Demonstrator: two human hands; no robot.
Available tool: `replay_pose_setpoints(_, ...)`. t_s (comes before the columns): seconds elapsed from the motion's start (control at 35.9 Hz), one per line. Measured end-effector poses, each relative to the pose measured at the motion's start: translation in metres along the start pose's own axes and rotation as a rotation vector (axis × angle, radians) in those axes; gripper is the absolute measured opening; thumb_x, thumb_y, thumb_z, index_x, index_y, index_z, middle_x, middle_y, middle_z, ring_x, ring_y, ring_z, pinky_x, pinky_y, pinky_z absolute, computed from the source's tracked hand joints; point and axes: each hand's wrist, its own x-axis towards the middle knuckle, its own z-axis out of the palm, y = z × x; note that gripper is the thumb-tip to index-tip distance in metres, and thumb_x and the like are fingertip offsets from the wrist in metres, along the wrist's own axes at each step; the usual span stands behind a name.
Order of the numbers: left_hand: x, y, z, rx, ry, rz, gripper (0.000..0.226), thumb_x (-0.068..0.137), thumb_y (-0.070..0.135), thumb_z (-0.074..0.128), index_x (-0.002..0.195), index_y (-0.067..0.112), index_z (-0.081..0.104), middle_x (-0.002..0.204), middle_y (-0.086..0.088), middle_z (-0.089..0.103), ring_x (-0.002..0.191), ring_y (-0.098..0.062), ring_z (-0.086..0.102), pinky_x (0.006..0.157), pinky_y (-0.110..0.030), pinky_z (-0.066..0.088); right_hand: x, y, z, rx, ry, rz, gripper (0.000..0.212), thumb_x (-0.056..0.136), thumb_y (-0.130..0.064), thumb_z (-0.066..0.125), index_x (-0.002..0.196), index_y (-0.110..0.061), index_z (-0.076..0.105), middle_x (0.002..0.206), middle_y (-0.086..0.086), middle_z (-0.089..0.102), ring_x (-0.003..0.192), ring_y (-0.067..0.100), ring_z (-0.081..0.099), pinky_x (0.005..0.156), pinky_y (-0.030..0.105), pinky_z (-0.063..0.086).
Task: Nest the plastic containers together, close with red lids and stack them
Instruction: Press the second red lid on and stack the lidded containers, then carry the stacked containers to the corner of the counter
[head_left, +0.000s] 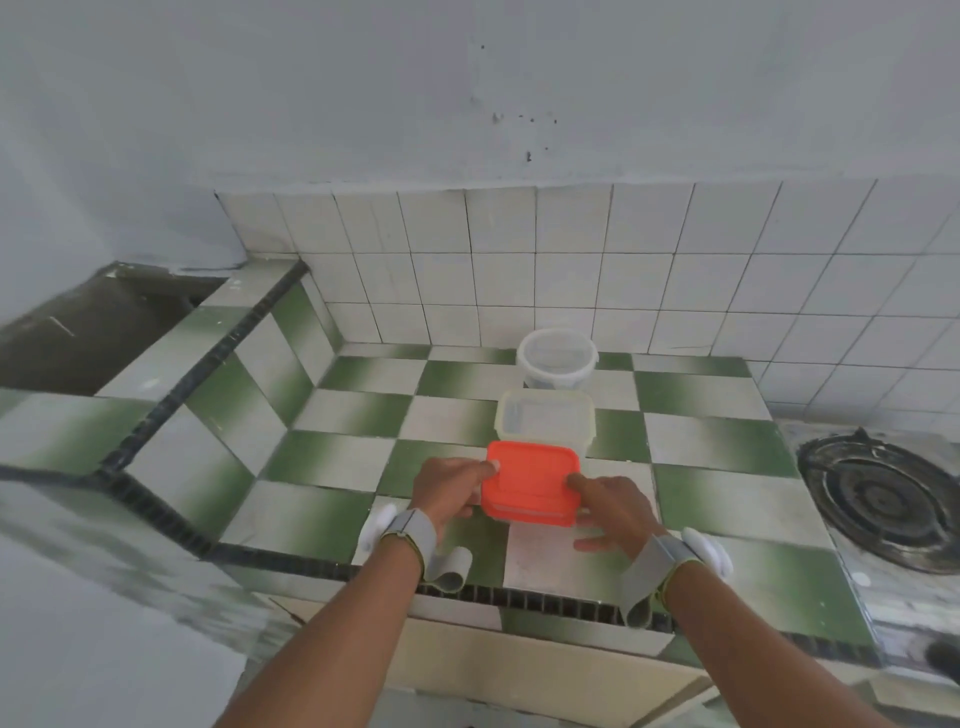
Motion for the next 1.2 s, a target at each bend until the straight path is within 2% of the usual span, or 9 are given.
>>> replay_pose_setpoints(0.14, -0.003, 0.004, -0.012, -0.054, -0.111, -0.044, 0.021, 0.088, 0.026, 0.077, 0.092, 0.006, 0.076, 0.085, -0.009, 0.078, 0.069, -0.023, 0.073, 0.083, -0.042, 0.062, -0.003, -0.005, 0.0, 0.067, -0.069, 0.015, 0.036, 0.084, -0.028, 0.068, 0.101, 0.004, 0.068, 0.1, 0.017, 0.073, 0.078, 0.031, 0.076, 0.065, 0.045, 0.064)
replay_pose_setpoints(0.31, 0.006, 0.05, -0.026, -0.095, -0.175, 0.038, 0.026, 0.084, 0.03, 0.082, 0.092, 0.005, 0.077, 0.078, -0.006, 0.079, 0.066, -0.022, 0.072, 0.079, -0.038, 0.064, -0.006, -0.044, -0.014, 0.185, -0.016, -0.085, 0.028, 0.087, -0.027, 0.069, 0.088, 0.001, 0.068, 0.085, 0.014, 0.07, 0.066, 0.028, 0.069, 0.064, 0.042, 0.064)
replay_pose_setpoints(0.47, 0.037, 0.101, -0.005, -0.072, -0.144, 0.1, 0.025, 0.086, 0.034, 0.08, 0.088, 0.01, 0.075, 0.077, -0.004, 0.078, 0.071, -0.023, 0.073, 0.083, -0.039, 0.064, 0.023, -0.087, -0.025, 0.204, 0.101, -0.14, 0.027, 0.084, -0.033, 0.069, 0.086, -0.006, 0.068, 0.089, 0.012, 0.072, 0.071, 0.028, 0.073, 0.067, 0.042, 0.064)
replay_pose_setpoints(0.58, 0.061, 0.106, 0.01, -0.024, -0.108, 0.102, 0.028, 0.088, 0.038, 0.077, 0.087, 0.01, 0.073, 0.081, -0.007, 0.076, 0.066, -0.022, 0.072, 0.071, -0.034, 0.062, 0.045, -0.1, -0.029, 0.189, 0.101, -0.111, 0.032, 0.083, -0.035, 0.068, 0.085, -0.003, 0.067, 0.084, 0.011, 0.069, 0.065, 0.027, 0.069, 0.073, 0.049, 0.064)
replay_pose_setpoints(0.75, 0.076, 0.102, 0.016, 0.001, -0.116, 0.1, 0.028, 0.086, 0.039, 0.078, 0.084, 0.011, 0.074, 0.081, -0.005, 0.078, 0.065, -0.022, 0.073, 0.071, -0.034, 0.064, 0.065, -0.094, -0.031, 0.16, 0.108, -0.077, 0.03, 0.086, -0.034, 0.067, 0.09, -0.005, 0.066, 0.091, 0.013, 0.07, 0.071, 0.028, 0.07, 0.067, 0.045, 0.064)
replay_pose_setpoints(0.89, 0.075, 0.107, 0.011, 0.046, -0.14, 0.068, 0.031, 0.088, 0.049, 0.072, 0.086, 0.019, 0.071, 0.091, 0.002, 0.072, 0.086, -0.022, 0.065, 0.081, -0.042, 0.058, 0.078, -0.089, -0.033, 0.115, 0.035, 0.022, 0.056, 0.077, -0.051, 0.065, 0.117, -0.011, 0.062, 0.115, 0.009, 0.064, 0.104, 0.027, 0.062, 0.075, 0.045, 0.061)
replay_pose_setpoints(1.0, 0.07, 0.103, 0.006, 0.052, -0.3, -0.096, 0.045, 0.086, 0.067, 0.064, 0.101, 0.025, 0.069, 0.1, 0.002, 0.073, 0.102, -0.027, 0.069, 0.096, -0.046, 0.057, 0.078, -0.085, -0.035, 0.128, -0.094, 0.158, 0.082, 0.061, -0.064, 0.064, 0.123, -0.011, 0.059, 0.114, 0.009, 0.067, 0.1, 0.029, 0.066, 0.086, 0.044, 0.056)
replay_pose_setpoints(1.09, 0.071, 0.099, 0.004, 0.046, -0.315, -0.102, 0.05, 0.084, 0.069, 0.064, 0.099, 0.022, 0.074, 0.095, -0.005, 0.079, 0.092, -0.029, 0.075, 0.094, -0.049, 0.061, 0.075, -0.089, -0.032, 0.16, -0.126, 0.139, 0.065, 0.077, -0.056, 0.064, 0.118, -0.005, 0.063, 0.098, 0.011, 0.07, 0.087, 0.029, 0.069, 0.087, 0.046, 0.059)
replay_pose_setpoints(1.2, 0.073, 0.106, -0.004, 0.033, -0.298, -0.054, 0.064, 0.081, 0.07, 0.067, 0.108, 0.012, 0.074, 0.096, -0.009, 0.078, 0.083, -0.029, 0.076, 0.086, -0.045, 0.065, 0.069, -0.102, -0.035, 0.132, -0.117, 0.049, 0.052, 0.085, -0.051, 0.062, 0.112, -0.007, 0.065, 0.098, 0.011, 0.072, 0.088, 0.029, 0.07, 0.085, 0.044, 0.06)
